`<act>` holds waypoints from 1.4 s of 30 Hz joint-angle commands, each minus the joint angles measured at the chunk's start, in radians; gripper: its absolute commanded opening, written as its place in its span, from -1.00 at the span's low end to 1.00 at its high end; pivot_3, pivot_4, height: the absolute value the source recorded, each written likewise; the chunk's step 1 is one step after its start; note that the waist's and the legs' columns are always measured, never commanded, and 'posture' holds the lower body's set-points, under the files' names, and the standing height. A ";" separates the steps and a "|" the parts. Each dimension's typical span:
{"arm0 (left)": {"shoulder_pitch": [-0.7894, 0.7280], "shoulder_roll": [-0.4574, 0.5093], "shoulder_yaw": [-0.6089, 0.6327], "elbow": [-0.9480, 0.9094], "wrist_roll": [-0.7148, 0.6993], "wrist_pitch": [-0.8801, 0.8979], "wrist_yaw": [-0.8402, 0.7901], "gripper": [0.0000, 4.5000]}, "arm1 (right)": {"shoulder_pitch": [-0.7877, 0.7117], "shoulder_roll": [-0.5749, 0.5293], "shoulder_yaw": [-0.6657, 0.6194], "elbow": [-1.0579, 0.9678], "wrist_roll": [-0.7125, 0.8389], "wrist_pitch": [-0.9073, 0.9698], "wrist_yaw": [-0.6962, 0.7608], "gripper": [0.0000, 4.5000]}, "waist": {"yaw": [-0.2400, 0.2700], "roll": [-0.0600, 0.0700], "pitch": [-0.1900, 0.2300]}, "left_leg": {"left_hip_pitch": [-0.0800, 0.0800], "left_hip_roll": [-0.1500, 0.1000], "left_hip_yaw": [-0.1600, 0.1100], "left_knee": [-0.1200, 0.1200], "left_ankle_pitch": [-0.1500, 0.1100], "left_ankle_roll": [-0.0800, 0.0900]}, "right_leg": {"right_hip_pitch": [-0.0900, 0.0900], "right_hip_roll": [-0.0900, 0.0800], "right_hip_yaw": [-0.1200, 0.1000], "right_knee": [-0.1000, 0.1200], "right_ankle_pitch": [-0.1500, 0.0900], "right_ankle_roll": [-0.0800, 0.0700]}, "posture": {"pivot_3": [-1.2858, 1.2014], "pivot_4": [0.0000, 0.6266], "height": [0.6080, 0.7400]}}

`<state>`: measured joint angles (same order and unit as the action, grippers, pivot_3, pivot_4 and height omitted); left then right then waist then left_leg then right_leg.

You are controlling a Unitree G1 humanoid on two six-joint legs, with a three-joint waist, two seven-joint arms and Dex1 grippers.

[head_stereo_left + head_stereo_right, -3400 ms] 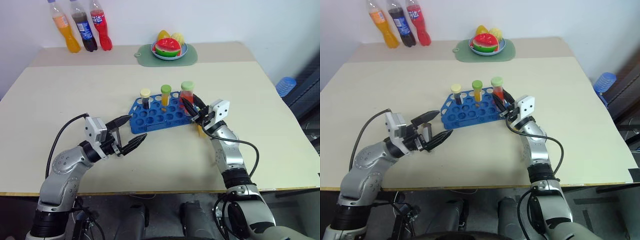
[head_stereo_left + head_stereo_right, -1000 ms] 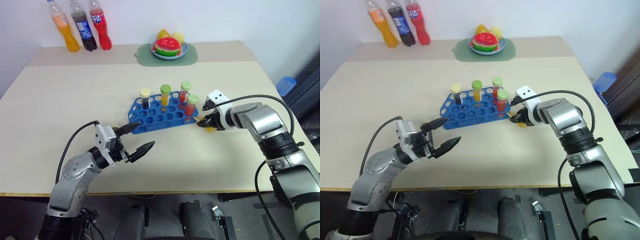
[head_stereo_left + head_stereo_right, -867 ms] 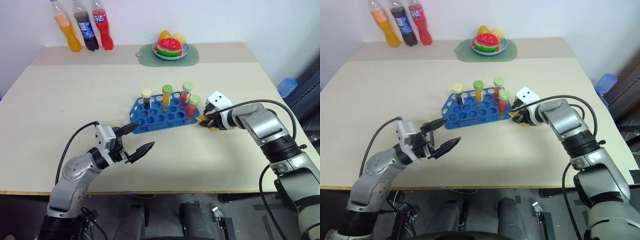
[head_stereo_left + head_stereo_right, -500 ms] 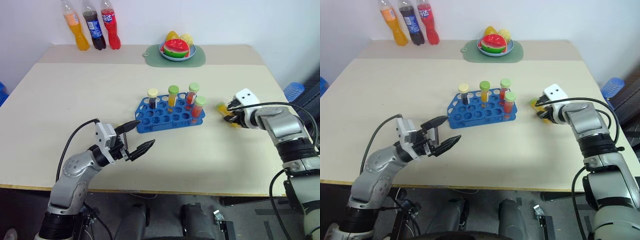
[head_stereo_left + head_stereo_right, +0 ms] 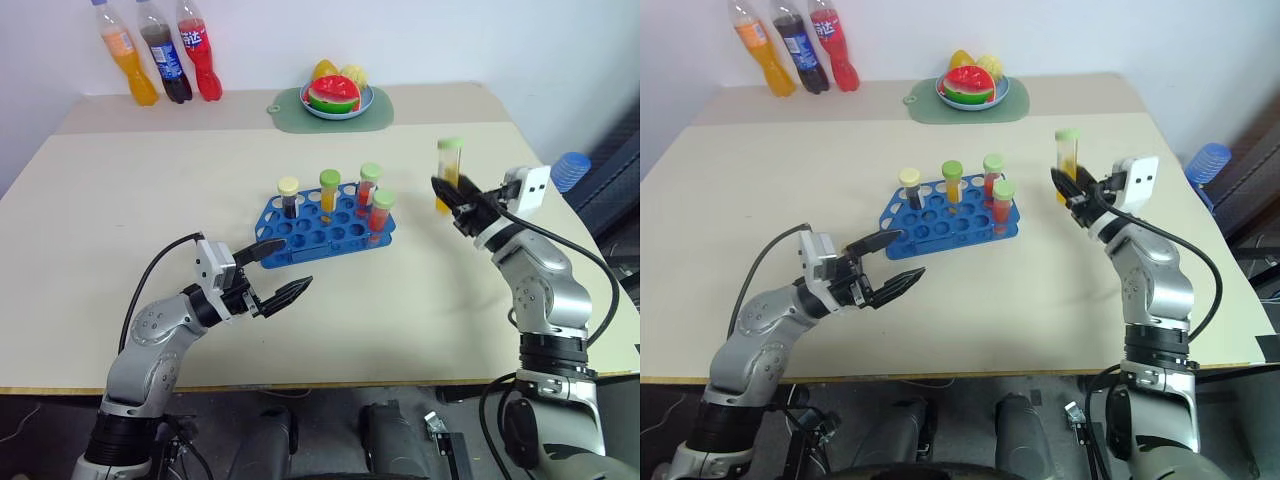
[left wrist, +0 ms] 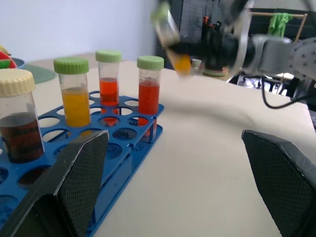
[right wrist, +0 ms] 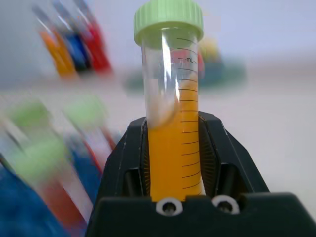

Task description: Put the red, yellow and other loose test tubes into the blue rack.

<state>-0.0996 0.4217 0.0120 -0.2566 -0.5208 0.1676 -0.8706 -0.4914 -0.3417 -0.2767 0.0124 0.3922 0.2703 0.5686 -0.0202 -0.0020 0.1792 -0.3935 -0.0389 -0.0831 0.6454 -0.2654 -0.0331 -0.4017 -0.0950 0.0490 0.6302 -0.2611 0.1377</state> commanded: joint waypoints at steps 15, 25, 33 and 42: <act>0.061 0.024 0.028 -0.068 -0.002 -0.015 0.007 1.00 | 0.090 0.193 0.320 0.008 -0.082 -0.360 0.103 -0.62 | -0.001 0.000 0.000 | 0.000 0.000 0.000 -0.001 0.000 0.000 | -0.001 0.000 0.000 0.000 0.000 0.000 | 0.03 -0.52 1.00; 0.087 0.034 0.041 -0.114 -0.013 0.000 0.036 1.00 | -0.018 0.300 0.348 0.293 -0.145 -0.547 0.091 -0.62 | -0.001 0.000 0.000 | 0.000 0.000 0.000 -0.001 0.000 -0.001 | -0.001 0.000 0.000 0.000 0.000 0.000 | 0.03 -0.52 1.00; 0.117 0.055 0.063 -0.169 -0.032 0.027 0.062 1.00 | -0.073 0.320 0.322 0.596 -0.205 -0.715 0.060 -0.62 | -0.003 0.000 0.000 | 0.000 0.000 0.000 -0.001 0.000 -0.001 | -0.001 0.000 0.000 0.000 0.000 0.000 | 0.03 -0.52 1.00; 0.127 0.070 0.079 -0.194 -0.040 0.048 0.072 1.00 | -0.120 0.317 0.293 0.781 -0.221 -0.843 0.047 -0.62 | -0.012 0.000 0.000 | 0.003 0.000 -0.001 -0.001 0.001 -0.001 | 0.001 0.001 0.000 0.001 0.000 0.000 | 0.03 -0.52 1.00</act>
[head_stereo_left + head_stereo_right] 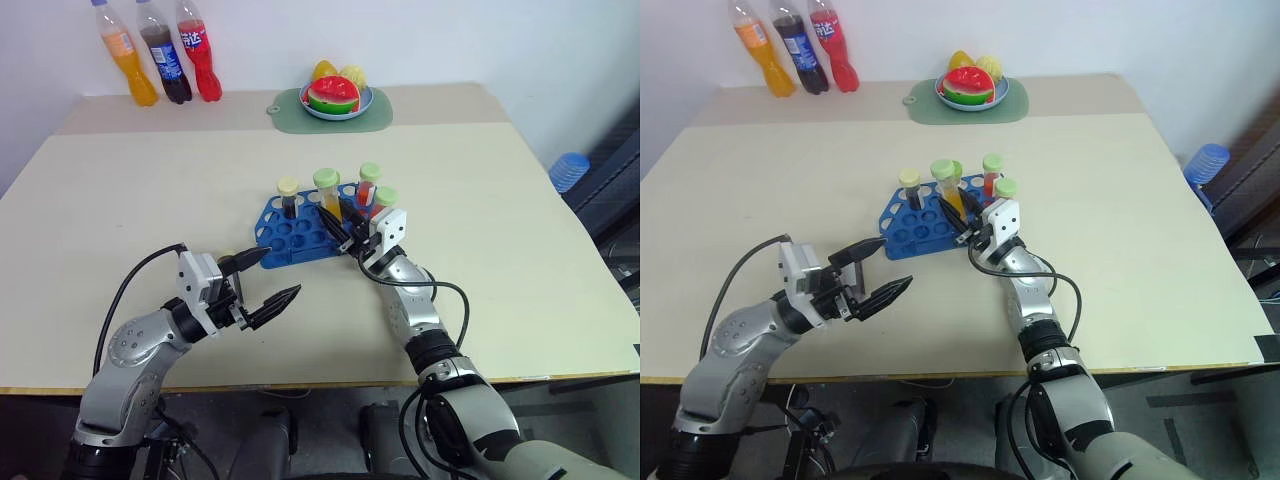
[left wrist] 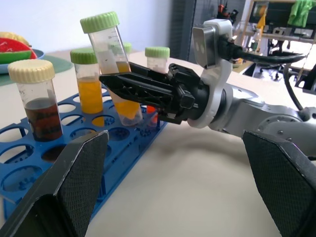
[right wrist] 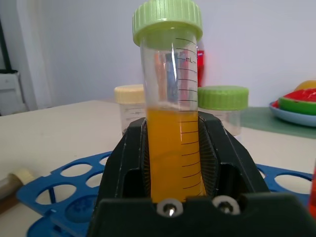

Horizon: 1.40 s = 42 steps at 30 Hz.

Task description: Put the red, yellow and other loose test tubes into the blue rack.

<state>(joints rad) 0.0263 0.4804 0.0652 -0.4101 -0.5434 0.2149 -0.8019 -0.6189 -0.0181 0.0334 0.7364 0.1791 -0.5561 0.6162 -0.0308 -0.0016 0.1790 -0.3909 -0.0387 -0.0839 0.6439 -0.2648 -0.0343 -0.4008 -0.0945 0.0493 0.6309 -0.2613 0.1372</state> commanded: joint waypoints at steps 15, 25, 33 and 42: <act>0.009 0.012 0.030 -0.049 -0.039 0.015 0.022 1.00 | 0.010 0.020 -0.023 0.145 0.032 -0.068 0.101 -0.16 | -0.012 0.000 -0.001 | 0.001 0.000 -0.001 0.000 0.000 0.000 | 0.002 0.000 0.000 0.000 0.000 0.000 | 0.03 -0.52 1.00; 0.021 -0.026 0.162 -0.206 -0.172 0.231 0.351 1.00 | 0.100 -0.091 0.032 -0.104 -0.034 -0.044 0.137 0.98 | -0.005 -0.003 -0.002 | 0.001 0.001 -0.002 0.000 0.000 0.000 | 0.002 0.000 0.000 -0.001 0.000 0.000 | 0.03 -0.52 1.00; -0.089 0.065 0.349 -0.264 -0.655 0.771 1.053 1.00 | 0.343 -0.422 0.039 -0.576 0.074 0.257 0.363 0.98 | 0.005 -0.003 -0.001 | 0.000 0.000 -0.003 0.000 0.000 0.000 | 0.002 -0.001 -0.001 0.000 0.000 0.000 | 0.03 -0.52 1.00; -0.313 0.290 0.078 0.011 -1.421 0.681 1.805 1.00 | 0.436 -0.679 0.005 -0.883 0.220 0.495 0.533 0.98 | 0.019 -0.003 0.000 | 0.001 0.000 -0.003 0.001 0.000 0.000 | 0.002 -0.002 0.000 0.000 0.000 0.000 | 0.03 -0.52 1.00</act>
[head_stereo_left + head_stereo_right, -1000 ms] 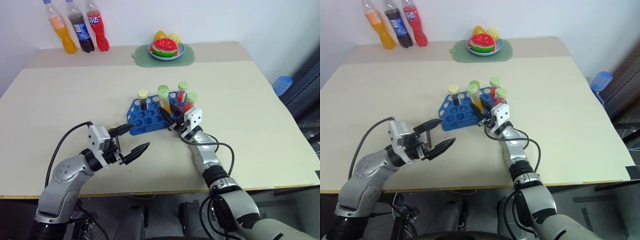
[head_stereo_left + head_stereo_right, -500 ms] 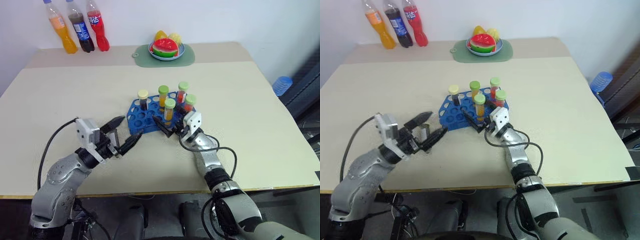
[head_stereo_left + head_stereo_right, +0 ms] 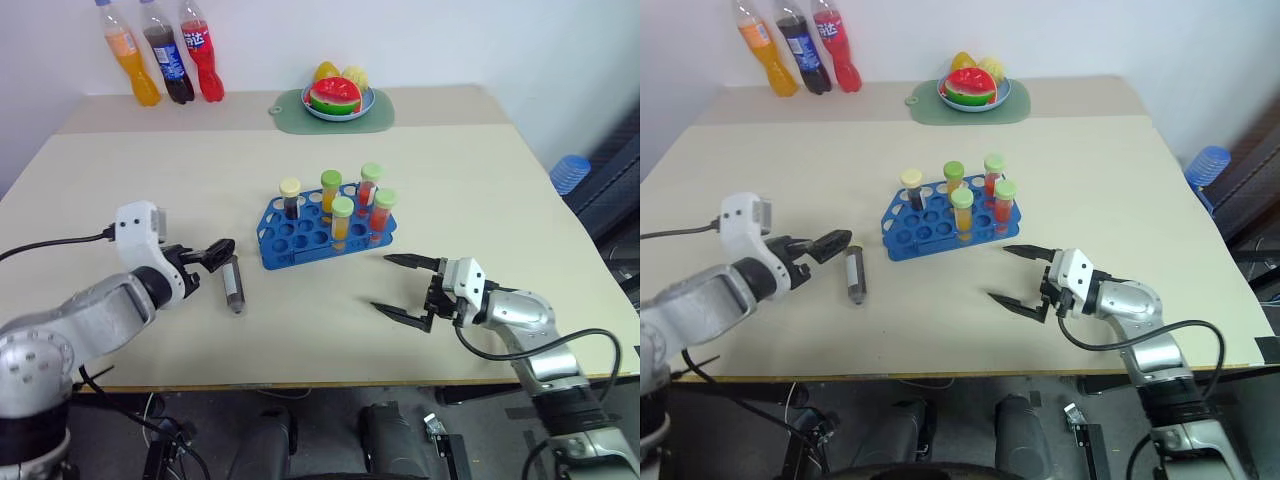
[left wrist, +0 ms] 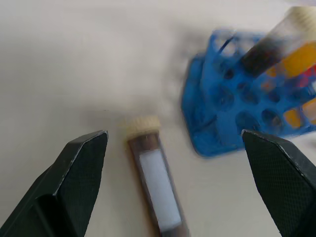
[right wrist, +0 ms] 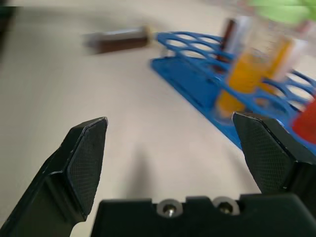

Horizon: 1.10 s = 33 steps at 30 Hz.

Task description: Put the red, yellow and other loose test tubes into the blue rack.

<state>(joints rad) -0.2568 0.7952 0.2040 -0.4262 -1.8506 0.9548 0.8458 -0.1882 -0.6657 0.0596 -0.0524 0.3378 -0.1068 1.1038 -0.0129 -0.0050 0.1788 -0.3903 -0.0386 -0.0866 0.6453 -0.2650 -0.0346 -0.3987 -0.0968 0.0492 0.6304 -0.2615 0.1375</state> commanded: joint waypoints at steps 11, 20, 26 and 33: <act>-0.238 -0.331 -0.091 0.274 -0.122 -0.063 0.643 1.00 | -0.044 -0.029 -0.024 -0.119 0.076 0.075 0.074 0.98 | 0.008 -0.002 0.000 | -0.001 -0.003 0.001 0.000 0.003 -0.006 | 0.001 0.000 0.000 -0.001 0.000 0.000 | 0.03 -0.52 1.00; -0.302 -0.370 -0.083 0.414 -0.122 0.030 0.711 -0.44 | 0.000 -0.024 -0.028 -0.161 0.064 0.073 0.044 1.00 | 0.023 -0.002 0.000 | -0.001 -0.003 0.001 0.001 0.004 -0.008 | 0.000 0.000 0.000 -0.001 0.000 0.000 | 0.03 -0.52 1.00; -0.225 -0.323 -0.012 0.264 -0.122 0.122 0.524 -0.64 | 0.015 -0.017 -0.034 -0.154 0.060 0.068 0.019 1.00 | 0.020 -0.003 0.000 | -0.001 -0.003 0.002 0.000 0.005 -0.008 | 0.000 0.000 0.000 -0.001 0.000 0.000 | 0.03 -0.52 1.00; -0.130 -0.053 0.150 -0.089 0.097 0.134 -0.387 -0.64 | 0.035 -0.014 -0.068 -0.119 0.066 0.063 0.001 1.00 | 0.008 -0.005 0.002 | -0.003 -0.002 0.004 -0.002 0.004 -0.008 | -0.002 0.002 -0.001 -0.001 -0.001 -0.001 | 0.03 -0.52 1.00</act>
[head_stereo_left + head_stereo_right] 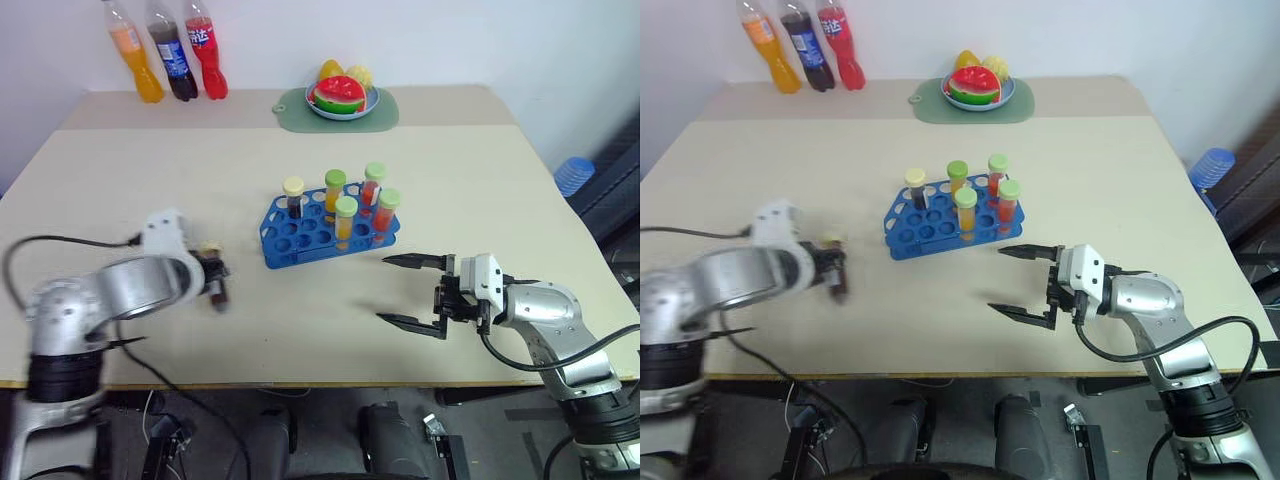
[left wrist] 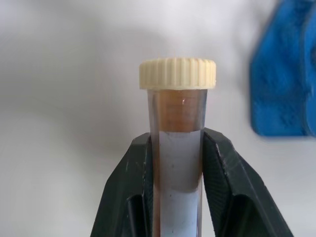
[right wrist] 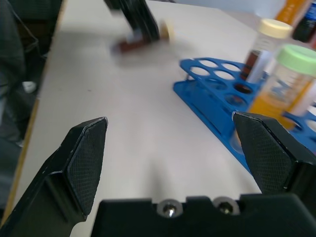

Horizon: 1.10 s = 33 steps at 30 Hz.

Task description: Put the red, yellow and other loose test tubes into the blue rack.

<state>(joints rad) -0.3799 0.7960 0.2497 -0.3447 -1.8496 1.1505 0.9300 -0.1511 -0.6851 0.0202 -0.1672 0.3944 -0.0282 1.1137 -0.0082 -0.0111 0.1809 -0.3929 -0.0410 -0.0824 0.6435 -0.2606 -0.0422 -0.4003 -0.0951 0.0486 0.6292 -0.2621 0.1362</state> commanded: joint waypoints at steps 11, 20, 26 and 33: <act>0.107 -0.205 -0.296 -0.209 1.184 -0.820 -1.213 -0.64 | -0.030 -0.001 -0.028 0.026 0.002 -0.002 -0.015 1.00 | 0.021 0.001 0.000 | 0.000 0.001 0.002 -0.001 -0.001 0.002 | 0.006 -0.001 0.000 -0.012 -0.001 -0.005 | 0.03 -0.52 1.00; 0.059 -0.501 -0.438 0.219 1.601 -1.309 -1.285 -0.64 | 0.008 -0.050 -0.085 -0.036 0.019 0.050 -0.031 1.00 | 0.020 0.001 0.000 | 0.000 0.000 0.001 0.000 -0.004 0.008 | 0.006 -0.002 -0.001 -0.014 0.002 0.001 | 0.03 -0.52 1.00; 0.049 -0.602 -0.450 0.447 1.678 -1.462 -1.335 -0.64 | 0.031 -0.063 -0.115 -0.062 0.020 0.069 -0.038 1.00 | 0.021 0.001 0.000 | 0.000 0.000 0.001 0.002 -0.005 0.008 | 0.006 -0.002 -0.002 -0.013 0.003 0.002 | 0.03 -0.52 1.00; 0.061 -0.661 -0.438 0.605 1.720 -1.559 -1.354 -0.64 | 0.042 -0.059 -0.134 -0.077 0.017 0.082 -0.051 1.00 | 0.021 0.001 0.000 | 0.000 0.000 0.001 0.002 -0.005 0.009 | 0.007 -0.002 -0.002 -0.012 0.003 0.003 | 0.03 -0.52 1.00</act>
<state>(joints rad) -0.3235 0.1450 -0.1904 0.2344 -0.1384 -0.3820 -0.4133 -0.1111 -0.7358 -0.0901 -0.2044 0.3978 0.0584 1.0667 0.0125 -0.0097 0.1808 -0.3924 -0.0409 -0.0816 0.6457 -0.2657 -0.0332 -0.3931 -0.0969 0.0468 0.6169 -0.2589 0.1396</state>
